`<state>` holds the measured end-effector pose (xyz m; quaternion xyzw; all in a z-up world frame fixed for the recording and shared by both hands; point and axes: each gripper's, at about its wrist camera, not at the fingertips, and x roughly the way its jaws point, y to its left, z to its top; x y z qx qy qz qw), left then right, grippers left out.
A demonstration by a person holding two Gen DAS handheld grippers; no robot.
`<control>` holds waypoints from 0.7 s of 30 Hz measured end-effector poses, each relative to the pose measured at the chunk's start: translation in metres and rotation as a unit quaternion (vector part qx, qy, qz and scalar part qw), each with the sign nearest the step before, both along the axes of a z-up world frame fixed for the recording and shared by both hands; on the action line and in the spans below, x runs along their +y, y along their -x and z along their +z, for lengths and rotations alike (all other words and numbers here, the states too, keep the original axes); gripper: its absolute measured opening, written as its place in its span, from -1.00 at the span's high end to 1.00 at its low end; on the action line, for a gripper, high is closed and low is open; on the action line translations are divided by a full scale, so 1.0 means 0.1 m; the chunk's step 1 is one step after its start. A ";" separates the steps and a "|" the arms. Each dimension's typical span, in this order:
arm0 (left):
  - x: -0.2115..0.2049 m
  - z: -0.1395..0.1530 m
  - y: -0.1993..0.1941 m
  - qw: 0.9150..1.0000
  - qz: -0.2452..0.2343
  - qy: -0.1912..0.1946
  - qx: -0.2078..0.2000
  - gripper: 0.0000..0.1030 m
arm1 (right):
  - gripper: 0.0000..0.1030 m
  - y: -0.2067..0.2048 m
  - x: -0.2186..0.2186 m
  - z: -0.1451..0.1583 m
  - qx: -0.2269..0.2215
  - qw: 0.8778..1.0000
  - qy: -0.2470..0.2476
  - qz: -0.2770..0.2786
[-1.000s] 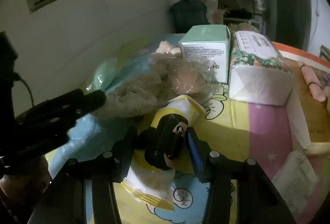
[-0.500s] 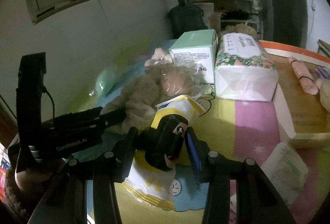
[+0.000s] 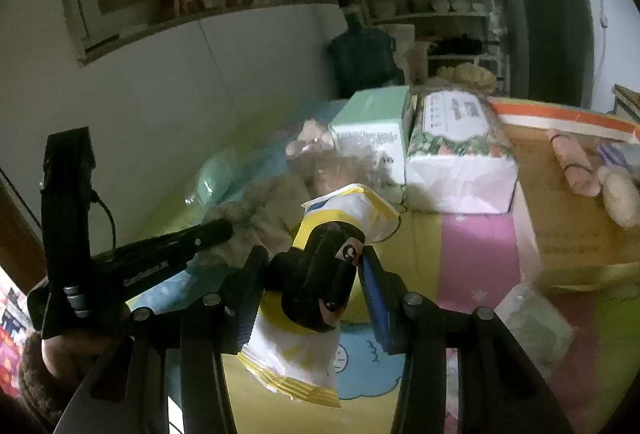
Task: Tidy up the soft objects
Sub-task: 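Carry the speckled cloth and yellow snack bag with both tools over the box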
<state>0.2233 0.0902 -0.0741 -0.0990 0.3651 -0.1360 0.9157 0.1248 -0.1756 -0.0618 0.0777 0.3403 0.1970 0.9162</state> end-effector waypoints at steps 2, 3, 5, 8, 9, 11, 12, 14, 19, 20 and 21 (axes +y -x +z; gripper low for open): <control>-0.02 0.10 0.06 1.000 0.001 0.000 -0.014 0.81 | 0.07 0.04 -0.02 0.03 -0.007 1.000 -0.001 -0.002; -0.03 0.13 0.08 1.000 0.001 0.000 -0.019 0.81 | 0.07 0.05 -0.04 0.06 -0.011 1.000 -0.002 -0.002; -0.04 0.22 0.12 1.000 0.001 0.001 -0.031 0.81 | 0.07 0.09 -0.07 0.11 -0.018 1.000 -0.003 -0.004; -0.06 0.35 0.20 0.999 -0.001 0.003 -0.051 0.81 | 0.07 0.12 -0.10 0.18 -0.027 1.000 -0.004 -0.006; -0.08 0.39 0.20 0.998 -0.002 0.003 -0.055 0.81 | 0.08 0.13 -0.11 0.20 -0.030 1.000 -0.005 -0.006; -0.13 0.48 0.24 0.998 -0.008 0.004 -0.068 0.81 | 0.07 0.16 -0.14 0.24 -0.036 0.999 -0.006 -0.008; -0.14 0.52 0.25 0.997 -0.011 0.005 -0.073 0.81 | 0.07 0.17 -0.15 0.28 -0.040 0.999 -0.008 -0.009; -0.20 0.62 0.27 0.996 -0.019 0.008 -0.084 0.81 | 0.08 0.19 -0.19 0.32 -0.045 0.999 -0.010 -0.011; -0.41 0.82 0.29 0.993 -0.041 0.016 -0.107 0.81 | 0.08 0.27 -0.34 0.45 -0.066 0.997 -0.011 -0.028; -0.46 0.83 0.30 0.993 -0.046 0.017 -0.110 0.81 | 0.07 0.27 -0.37 0.47 -0.069 0.997 -0.012 -0.033; -0.51 0.86 0.30 0.992 -0.052 0.019 -0.113 0.81 | 0.08 0.29 -0.42 0.49 -0.072 0.997 -0.012 -0.038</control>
